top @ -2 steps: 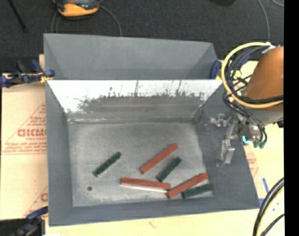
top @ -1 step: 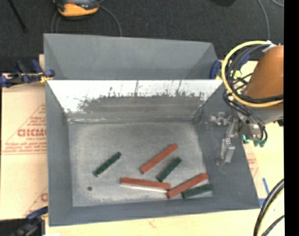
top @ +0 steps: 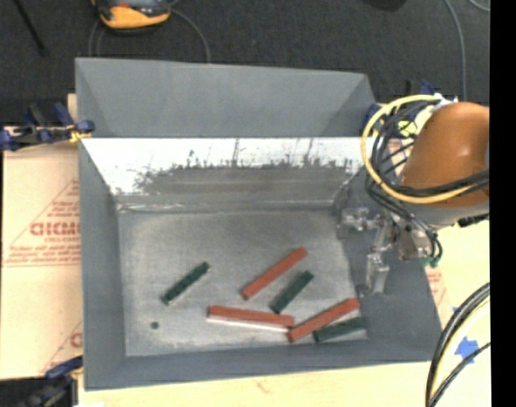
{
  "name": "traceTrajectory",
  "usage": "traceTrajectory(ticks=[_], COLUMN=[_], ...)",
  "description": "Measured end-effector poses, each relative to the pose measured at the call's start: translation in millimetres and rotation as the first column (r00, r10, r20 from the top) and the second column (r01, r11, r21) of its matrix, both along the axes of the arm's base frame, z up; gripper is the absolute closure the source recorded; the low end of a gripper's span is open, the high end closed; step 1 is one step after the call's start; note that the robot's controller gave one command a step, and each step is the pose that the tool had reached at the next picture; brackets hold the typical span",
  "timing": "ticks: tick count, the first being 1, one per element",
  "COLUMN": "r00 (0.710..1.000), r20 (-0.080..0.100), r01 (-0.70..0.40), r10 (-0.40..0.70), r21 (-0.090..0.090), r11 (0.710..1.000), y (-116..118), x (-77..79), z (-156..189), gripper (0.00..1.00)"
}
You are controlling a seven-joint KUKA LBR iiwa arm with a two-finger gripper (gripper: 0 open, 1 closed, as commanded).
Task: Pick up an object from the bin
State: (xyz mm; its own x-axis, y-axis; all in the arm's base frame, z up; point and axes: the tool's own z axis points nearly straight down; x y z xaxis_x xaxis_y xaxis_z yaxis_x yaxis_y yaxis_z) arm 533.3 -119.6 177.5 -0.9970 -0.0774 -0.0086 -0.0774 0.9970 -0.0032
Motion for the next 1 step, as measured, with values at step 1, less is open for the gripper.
traceTrajectory(ticks=[1], r00=[0.997], r20=[0.000], r01=[-0.079], r10=[0.079], r21=[0.000], r11=[0.997], y=[27.1], x=[23.0], z=[-66.6], gripper=[0.00])
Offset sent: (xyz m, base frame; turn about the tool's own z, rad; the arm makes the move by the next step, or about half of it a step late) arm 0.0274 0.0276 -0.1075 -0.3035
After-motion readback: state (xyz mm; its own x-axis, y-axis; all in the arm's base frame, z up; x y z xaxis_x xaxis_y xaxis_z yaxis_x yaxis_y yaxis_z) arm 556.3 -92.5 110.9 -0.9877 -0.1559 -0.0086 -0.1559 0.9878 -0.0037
